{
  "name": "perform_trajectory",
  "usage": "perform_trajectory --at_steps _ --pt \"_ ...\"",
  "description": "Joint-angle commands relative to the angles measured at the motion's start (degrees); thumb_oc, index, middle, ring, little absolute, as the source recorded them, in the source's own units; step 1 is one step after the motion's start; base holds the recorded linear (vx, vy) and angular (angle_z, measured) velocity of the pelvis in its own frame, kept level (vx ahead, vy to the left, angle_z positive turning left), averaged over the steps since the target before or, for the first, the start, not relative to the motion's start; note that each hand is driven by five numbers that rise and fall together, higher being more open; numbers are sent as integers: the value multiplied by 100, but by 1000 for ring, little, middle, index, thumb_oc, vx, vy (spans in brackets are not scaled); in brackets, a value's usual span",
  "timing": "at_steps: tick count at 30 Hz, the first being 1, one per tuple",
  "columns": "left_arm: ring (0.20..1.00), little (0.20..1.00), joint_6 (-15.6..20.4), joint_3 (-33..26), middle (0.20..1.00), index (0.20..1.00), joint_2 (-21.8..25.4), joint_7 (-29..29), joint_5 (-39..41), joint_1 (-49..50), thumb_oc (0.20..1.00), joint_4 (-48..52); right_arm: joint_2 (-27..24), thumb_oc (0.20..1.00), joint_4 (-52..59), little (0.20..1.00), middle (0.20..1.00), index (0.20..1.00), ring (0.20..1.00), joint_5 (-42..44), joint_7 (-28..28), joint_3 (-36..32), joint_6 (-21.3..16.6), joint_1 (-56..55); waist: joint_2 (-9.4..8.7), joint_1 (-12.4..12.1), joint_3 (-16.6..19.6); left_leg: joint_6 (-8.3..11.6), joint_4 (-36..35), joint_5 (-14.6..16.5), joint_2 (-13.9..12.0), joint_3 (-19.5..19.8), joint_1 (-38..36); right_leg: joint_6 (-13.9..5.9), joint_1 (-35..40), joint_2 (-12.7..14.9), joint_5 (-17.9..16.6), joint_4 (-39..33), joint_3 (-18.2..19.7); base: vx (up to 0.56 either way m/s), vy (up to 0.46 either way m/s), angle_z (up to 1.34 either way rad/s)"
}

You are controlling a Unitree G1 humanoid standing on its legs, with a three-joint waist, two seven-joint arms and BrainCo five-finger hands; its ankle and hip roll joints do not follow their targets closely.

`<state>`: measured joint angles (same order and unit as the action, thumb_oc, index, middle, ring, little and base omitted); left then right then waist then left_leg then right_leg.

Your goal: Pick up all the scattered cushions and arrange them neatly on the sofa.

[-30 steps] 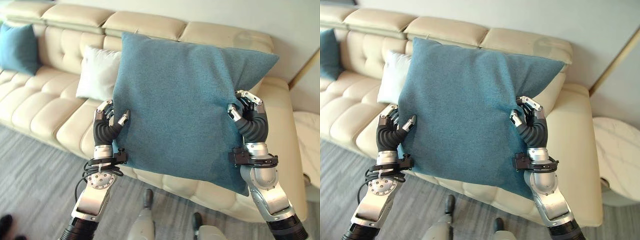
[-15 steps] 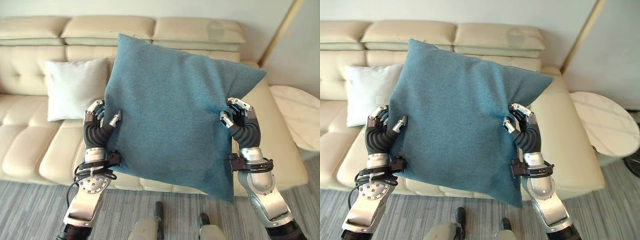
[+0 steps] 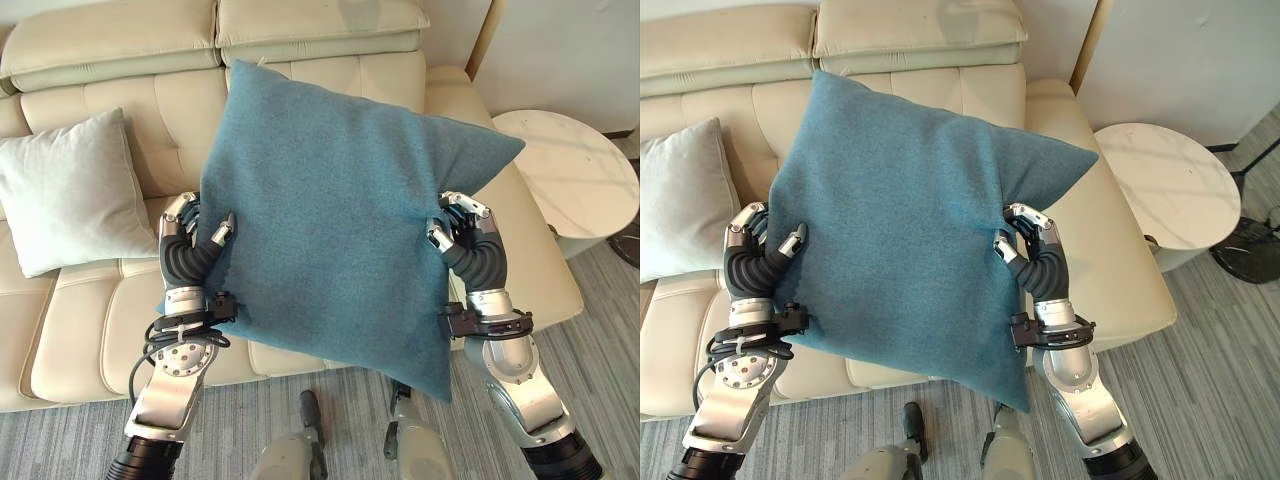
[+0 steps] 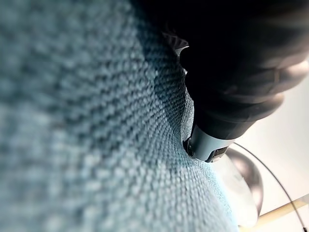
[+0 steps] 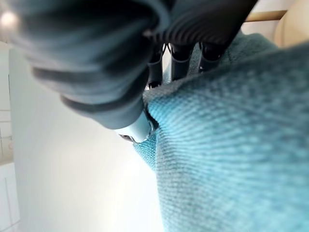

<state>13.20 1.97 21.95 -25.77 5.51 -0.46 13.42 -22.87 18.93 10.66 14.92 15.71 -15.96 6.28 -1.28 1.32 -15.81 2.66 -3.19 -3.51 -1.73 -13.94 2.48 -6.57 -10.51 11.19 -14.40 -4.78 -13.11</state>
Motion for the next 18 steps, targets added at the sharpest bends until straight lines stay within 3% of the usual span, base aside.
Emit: perform_trajectory --at_steps 1,3,6,10,13,18 --pt "200 200 573 81 200 200 206 111 -297 -279 200 752 108 200 644 200 200 200 200 6 -177 182 -590 639 -72 104 442 220 526 830 -461 185 -276 -291 -130 -68 861 222 -76 212 -233 -7" --pt "200 200 556 94 200 200 156 69 -230 -247 200 677 16 200 638 200 200 200 200 125 -188 233 -616 723 -44 112 360 300 1402 1025 -698 308 -35 -126 23 -143 1026 329 -136 176 -271 -5" --pt "200 200 552 152 200 200 57 -74 -205 -330 200 513 -60 200 566 200 200 200 200 211 -107 278 -666 814 -76 12 204 327 2036 873 -642 707 475 33 129 -219 1187 308 -174 71 -158 -3" --pt "200 200 498 244 200 200 -18 -108 -252 -351 200 448 -89 200 550 200 200 200 200 207 -76 297 -652 850 -71 -16 135 293 1697 752 -626 779 930 20 204 -233 1287 273 -231 73 -29 6" --pt "200 200 448 314 200 200 -32 -203 -328 -493 200 374 -57 200 420 200 200 200 200 38 209 325 -679 916 61 -193 -61 425 897 -57 -755 622 1319 45 262 -360 1477 398 -238 67 23 14" --pt "200 200 451 482 200 200 -48 -290 -395 -581 200 301 -49 200 366 200 200 200 200 -222 323 475 -630 1075 158 -187 -63 416 425 -198 -832 535 1144 34 112 -439 1560 613 -158 8 58 -9"
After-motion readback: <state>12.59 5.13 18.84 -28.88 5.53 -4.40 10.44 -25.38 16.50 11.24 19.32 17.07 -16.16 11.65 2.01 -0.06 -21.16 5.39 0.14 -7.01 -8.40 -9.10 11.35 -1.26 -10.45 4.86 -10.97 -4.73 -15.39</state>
